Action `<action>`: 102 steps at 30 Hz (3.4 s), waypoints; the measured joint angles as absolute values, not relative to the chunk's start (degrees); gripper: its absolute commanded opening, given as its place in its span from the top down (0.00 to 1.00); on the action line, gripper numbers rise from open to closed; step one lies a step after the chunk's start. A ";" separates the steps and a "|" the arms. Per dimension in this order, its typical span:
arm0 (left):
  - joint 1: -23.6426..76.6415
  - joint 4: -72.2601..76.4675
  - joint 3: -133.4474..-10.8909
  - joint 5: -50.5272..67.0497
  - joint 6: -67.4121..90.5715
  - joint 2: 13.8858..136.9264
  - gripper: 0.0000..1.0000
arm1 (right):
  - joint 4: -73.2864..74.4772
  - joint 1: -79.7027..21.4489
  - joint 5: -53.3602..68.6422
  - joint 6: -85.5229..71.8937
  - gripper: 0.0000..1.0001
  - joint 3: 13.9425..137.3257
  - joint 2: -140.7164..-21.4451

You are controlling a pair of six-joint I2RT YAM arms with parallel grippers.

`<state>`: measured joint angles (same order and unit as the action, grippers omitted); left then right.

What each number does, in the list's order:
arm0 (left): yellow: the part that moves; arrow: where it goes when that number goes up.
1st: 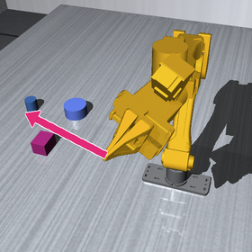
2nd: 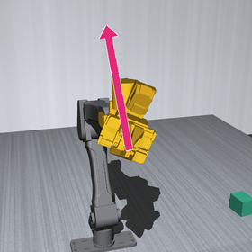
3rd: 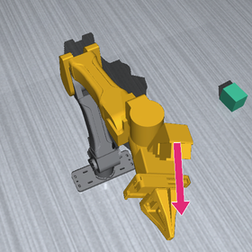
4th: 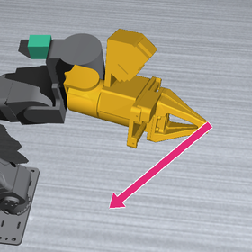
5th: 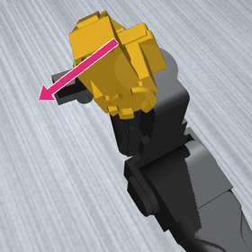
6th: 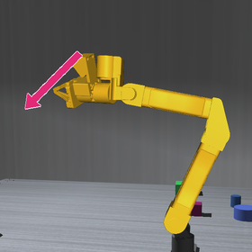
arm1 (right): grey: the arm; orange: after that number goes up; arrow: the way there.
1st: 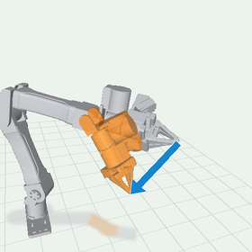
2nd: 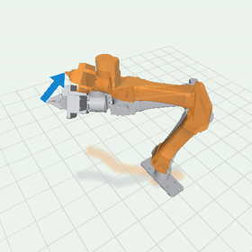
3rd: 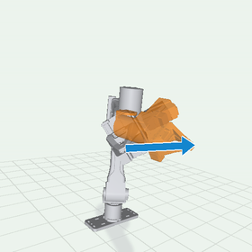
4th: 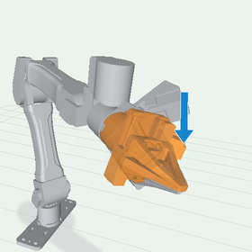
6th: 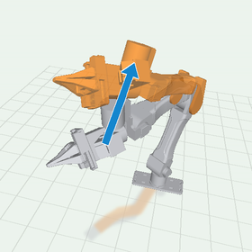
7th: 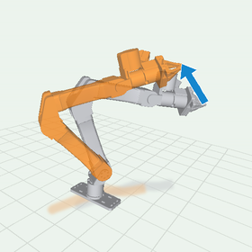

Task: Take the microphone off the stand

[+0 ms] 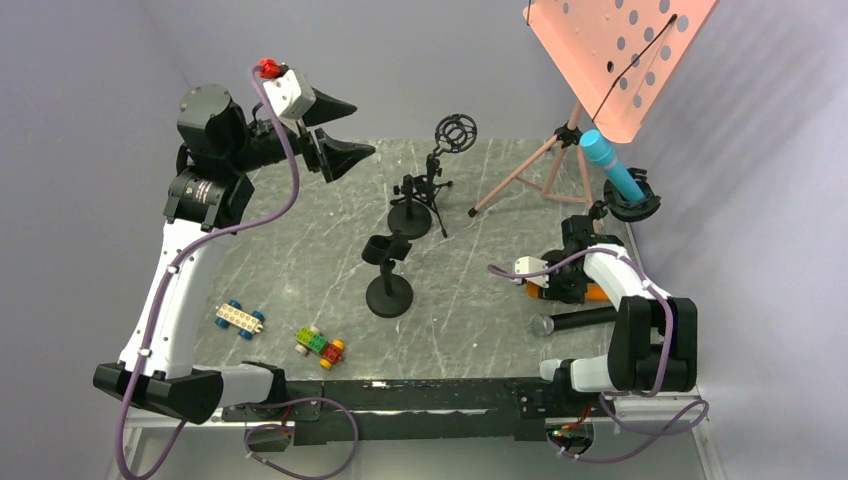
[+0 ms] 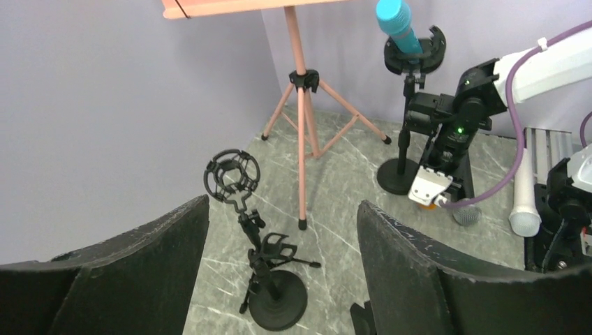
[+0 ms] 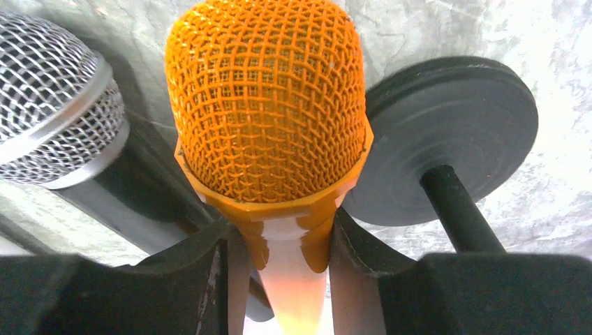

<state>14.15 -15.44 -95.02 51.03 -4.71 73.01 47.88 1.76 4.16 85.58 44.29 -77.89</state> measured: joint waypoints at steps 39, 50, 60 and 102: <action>28.23 -44.10 -74.02 38.79 -27.20 78.26 0.69 | 62.11 -14.92 23.53 69.58 0.15 58.17 -61.41; 22.76 -50.30 -80.77 35.53 -29.56 82.91 0.84 | 58.83 -17.85 27.55 60.51 0.16 65.08 -61.49; 11.33 -39.72 -85.10 29.50 -28.27 89.27 0.82 | 53.67 -18.48 30.63 53.32 0.16 70.52 -60.16; 16.60 -19.81 -98.70 30.79 -12.97 88.97 0.01 | 37.45 2.68 -6.63 39.48 0.19 77.65 -59.59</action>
